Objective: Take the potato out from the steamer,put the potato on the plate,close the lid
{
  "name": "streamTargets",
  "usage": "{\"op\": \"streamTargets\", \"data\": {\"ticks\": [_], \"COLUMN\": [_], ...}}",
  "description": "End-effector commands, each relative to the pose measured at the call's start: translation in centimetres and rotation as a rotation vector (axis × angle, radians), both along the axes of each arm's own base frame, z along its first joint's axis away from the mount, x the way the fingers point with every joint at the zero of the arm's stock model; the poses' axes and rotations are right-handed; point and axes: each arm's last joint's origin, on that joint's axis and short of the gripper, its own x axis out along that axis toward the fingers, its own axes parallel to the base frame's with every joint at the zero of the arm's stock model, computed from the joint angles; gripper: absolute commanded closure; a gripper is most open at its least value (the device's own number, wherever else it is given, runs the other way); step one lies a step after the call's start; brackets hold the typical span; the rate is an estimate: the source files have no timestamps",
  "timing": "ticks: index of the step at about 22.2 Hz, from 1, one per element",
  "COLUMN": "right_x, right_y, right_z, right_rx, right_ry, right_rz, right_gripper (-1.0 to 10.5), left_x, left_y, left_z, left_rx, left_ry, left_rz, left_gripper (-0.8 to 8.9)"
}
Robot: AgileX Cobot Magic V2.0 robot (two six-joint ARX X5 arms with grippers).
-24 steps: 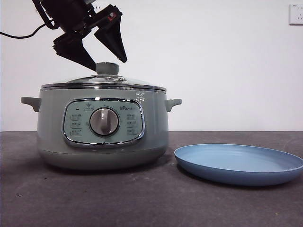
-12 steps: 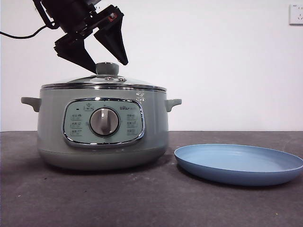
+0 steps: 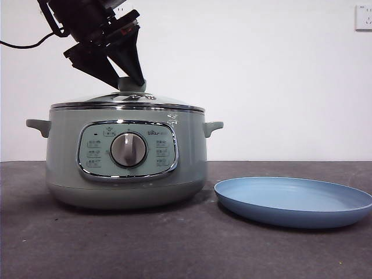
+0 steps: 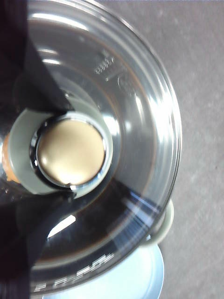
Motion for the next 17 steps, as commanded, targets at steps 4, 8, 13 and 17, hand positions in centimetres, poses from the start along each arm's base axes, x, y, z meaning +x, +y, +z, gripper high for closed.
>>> {"op": "streamTargets", "data": {"ticks": [4,8,13,17], "right_x": [0.0,0.0,0.2,0.6], "right_y": [0.0,0.0,0.1,0.1], "right_z": [0.1,0.1,0.3,0.5], "right_rx": [0.002,0.002,0.02,0.039], "right_ry": [-0.004,-0.004,-0.015,-0.031], "right_rz": [-0.004,-0.004,-0.02,-0.034], "right_gripper": [2.9,2.9,2.9,2.9], "left_x": [0.1,0.2,-0.5,-2.5], "left_y": [-0.3,-0.3,0.1,1.1], "left_z": [-0.2,0.0,1.6,4.6], "left_rx": [-0.006,-0.021,-0.046,-0.093], "left_ry": [-0.003,-0.019,-0.074,-0.154], "left_rz": [-0.023,-0.018,-0.017,0.0], "left_gripper": [8.25,8.22,8.22,8.22]}}
